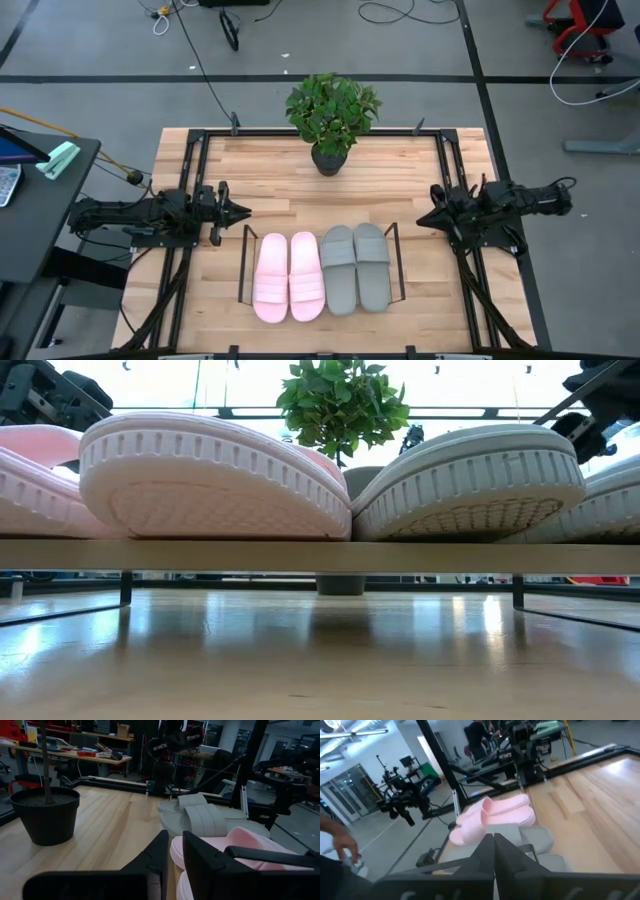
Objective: Pick and place slides into the shelf
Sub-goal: Return to Home Position
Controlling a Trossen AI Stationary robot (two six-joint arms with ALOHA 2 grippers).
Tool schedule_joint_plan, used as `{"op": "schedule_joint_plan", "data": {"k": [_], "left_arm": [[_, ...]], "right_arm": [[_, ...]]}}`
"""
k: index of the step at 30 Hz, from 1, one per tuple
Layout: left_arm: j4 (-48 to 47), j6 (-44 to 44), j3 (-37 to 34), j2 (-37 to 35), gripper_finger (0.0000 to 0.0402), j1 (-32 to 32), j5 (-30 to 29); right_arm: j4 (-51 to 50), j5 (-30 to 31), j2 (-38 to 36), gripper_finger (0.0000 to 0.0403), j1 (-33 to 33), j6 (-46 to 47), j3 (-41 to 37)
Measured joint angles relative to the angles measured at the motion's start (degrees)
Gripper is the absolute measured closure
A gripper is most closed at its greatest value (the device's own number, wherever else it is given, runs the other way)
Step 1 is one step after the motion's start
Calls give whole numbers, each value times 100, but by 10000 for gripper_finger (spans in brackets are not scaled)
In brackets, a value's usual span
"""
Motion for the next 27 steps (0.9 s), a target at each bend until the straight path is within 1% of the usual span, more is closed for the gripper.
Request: {"op": "schedule_joint_plan", "data": {"k": [2, 7, 10, 14, 17, 20, 23, 27], "left_arm": [[0, 4, 0, 1, 345, 0, 0], [0, 4, -2, 2, 344, 0, 0], [1, 4, -2, 2, 340, 0, 0], [1, 5, -2, 2, 335, 0, 0], [2, 2, -2, 2, 333, -2, 2], [2, 2, -2, 2, 335, -1, 1], [2, 6, -2, 2, 339, -1, 2], [0, 6, -2, 2, 344, -2, 2]], "right_arm": [[147, -20, 2, 403, -14, -30, -152], [1691, -148, 90, 403, -14, 22, -801], [2192, -150, 90, 403, -56, 126, -1130], [2403, -160, 94, 403, -147, 156, -1353], [2622, -283, 90, 403, -251, 151, -1429], [2542, -360, 96, 403, -382, 95, -1467], [2572, -363, 90, 403, -547, -151, -1461], [2274, -480, 92, 403, -798, -311, -1461]]}}
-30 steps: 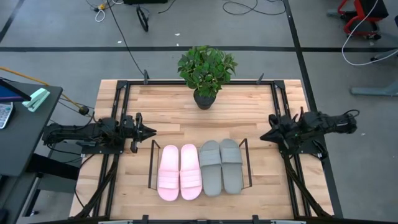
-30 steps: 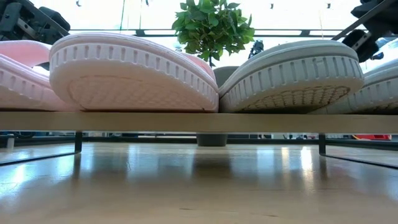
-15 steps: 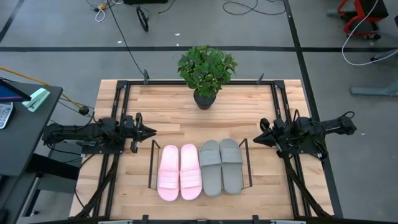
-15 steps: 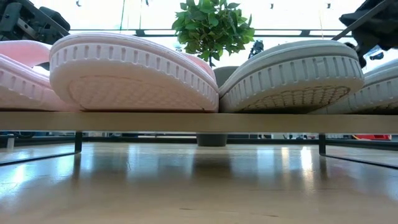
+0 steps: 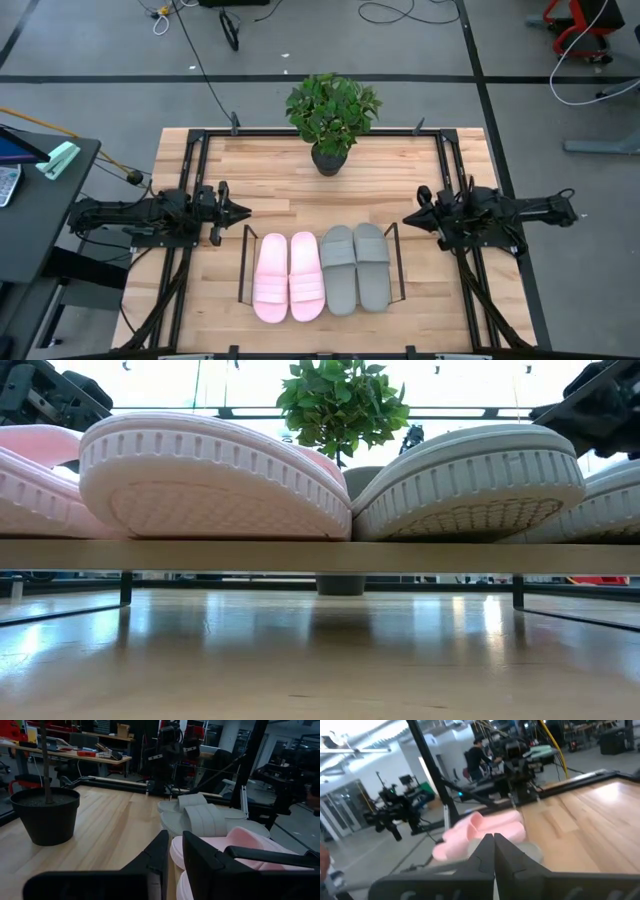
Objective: Pick and place slides into the shelf
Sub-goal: Return to Home Position
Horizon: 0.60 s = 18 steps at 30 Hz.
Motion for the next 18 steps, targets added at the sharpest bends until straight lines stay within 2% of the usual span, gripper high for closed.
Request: {"op": "schedule_joint_plan", "data": {"k": [11, 18], "left_arm": [[1, -4, 0, 0, 334, 2, 0], [2, -3, 0, 0, 339, 2, 0]], "right_arm": [[-228, -133, -2, 403, -586, -508, 1], [-301, -138, -2, 403, -639, -609, -2]]}}
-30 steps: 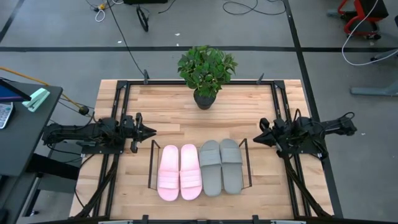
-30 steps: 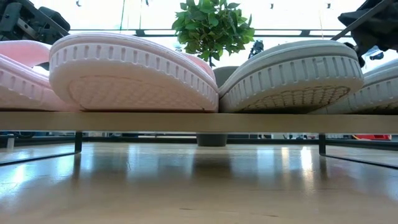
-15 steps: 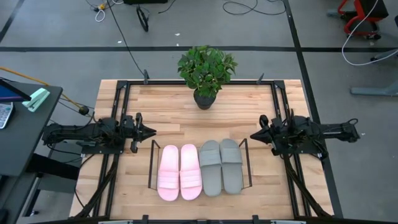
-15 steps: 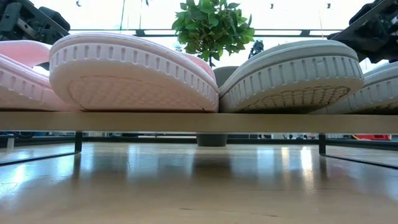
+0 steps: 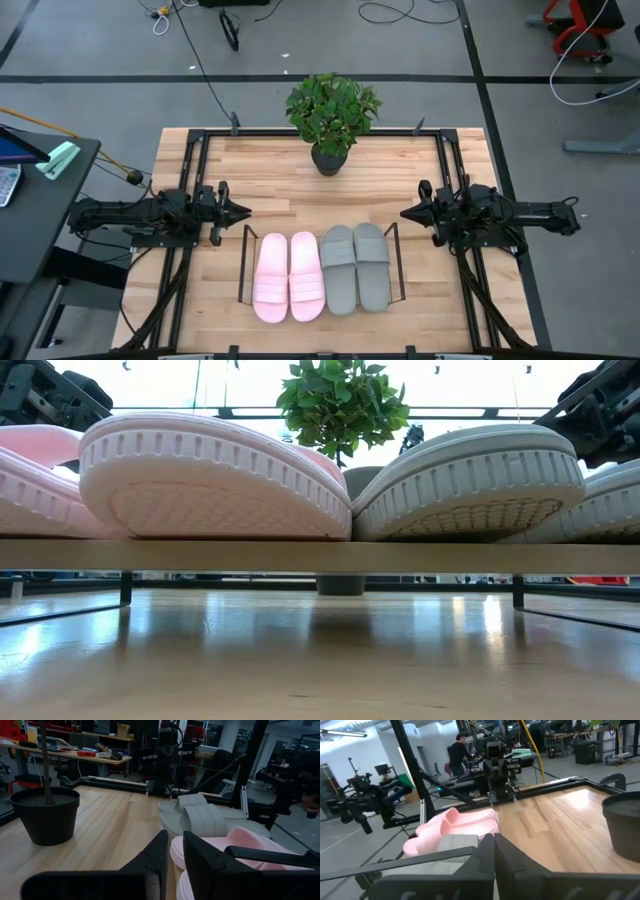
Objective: Pick and place slides into the shelf
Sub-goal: Return to Home Position
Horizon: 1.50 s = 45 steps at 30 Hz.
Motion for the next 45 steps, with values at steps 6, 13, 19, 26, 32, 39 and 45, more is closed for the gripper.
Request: {"op": "schedule_joint_plan", "data": {"k": [6, 13, 19, 26, 32, 39, 45], "left_arm": [[0, -1, 0, 0, 344, 0, 4], [0, -1, 0, 0, 336, 0, 1], [0, 0, 0, 0, 334, -2, 2], [0, -1, 0, 0, 343, -2, 0], [0, 2, 0, 0, 347, -1, 0], [0, 0, -2, 0, 338, -2, 2], [0, 3, 0, 0, 343, -2, 2]], "right_arm": [[176, 355, -11, 403, 1, -147, -149], [152, 551, -9, 403, 0, -350, -159], [144, 564, -4, 403, 0, -782, -159], [137, 561, 5, 403, 0, -1161, -159], [133, 550, 75, 402, 4, -1220, -159], [130, 542, 207, 389, 3, -1172, -159], [130, 538, 205, 387, 2, -1172, -159]]}}
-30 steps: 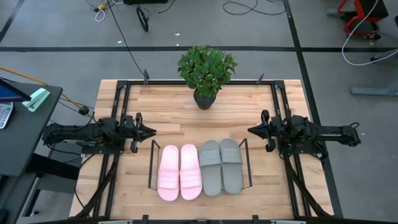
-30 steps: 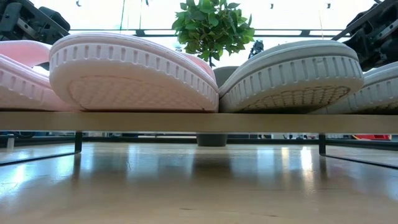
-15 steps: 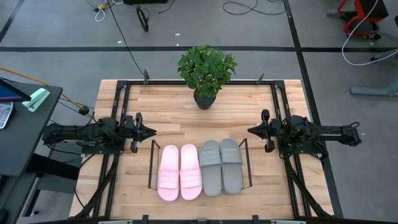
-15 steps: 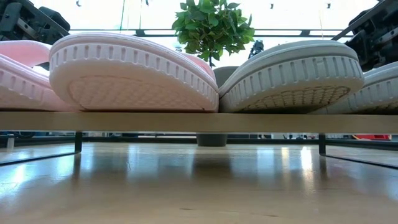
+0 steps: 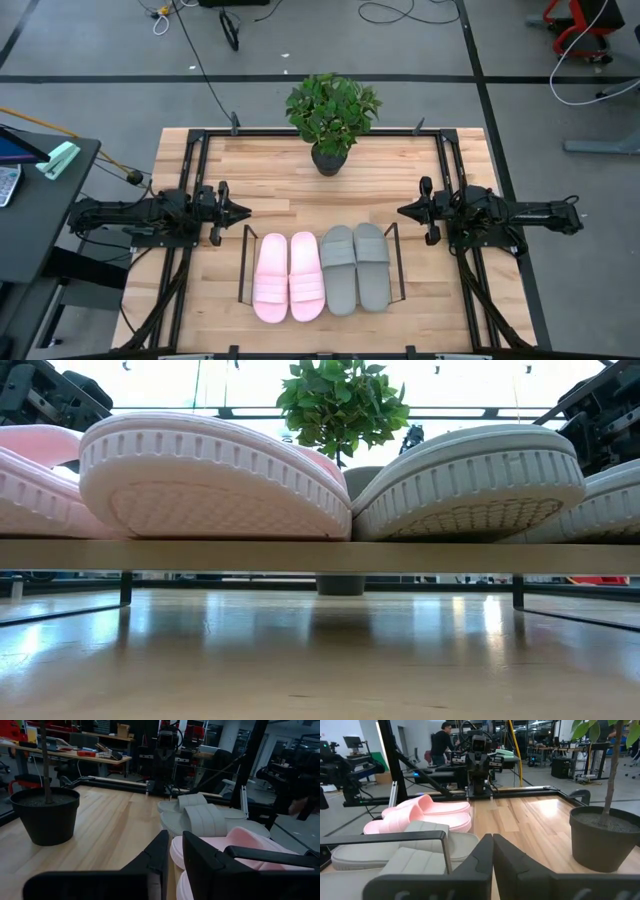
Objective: Pick and place slides into the shelf
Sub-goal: Return to Home Position
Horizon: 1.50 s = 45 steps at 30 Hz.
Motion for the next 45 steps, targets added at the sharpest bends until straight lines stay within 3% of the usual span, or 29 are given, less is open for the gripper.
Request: {"op": "schedule_joint_plan", "data": {"k": [45], "left_arm": [[0, 0, -2, 0, 347, 0, 0]], "right_arm": [[-4, 0, 0, 388, 0, 9, 7]]}}
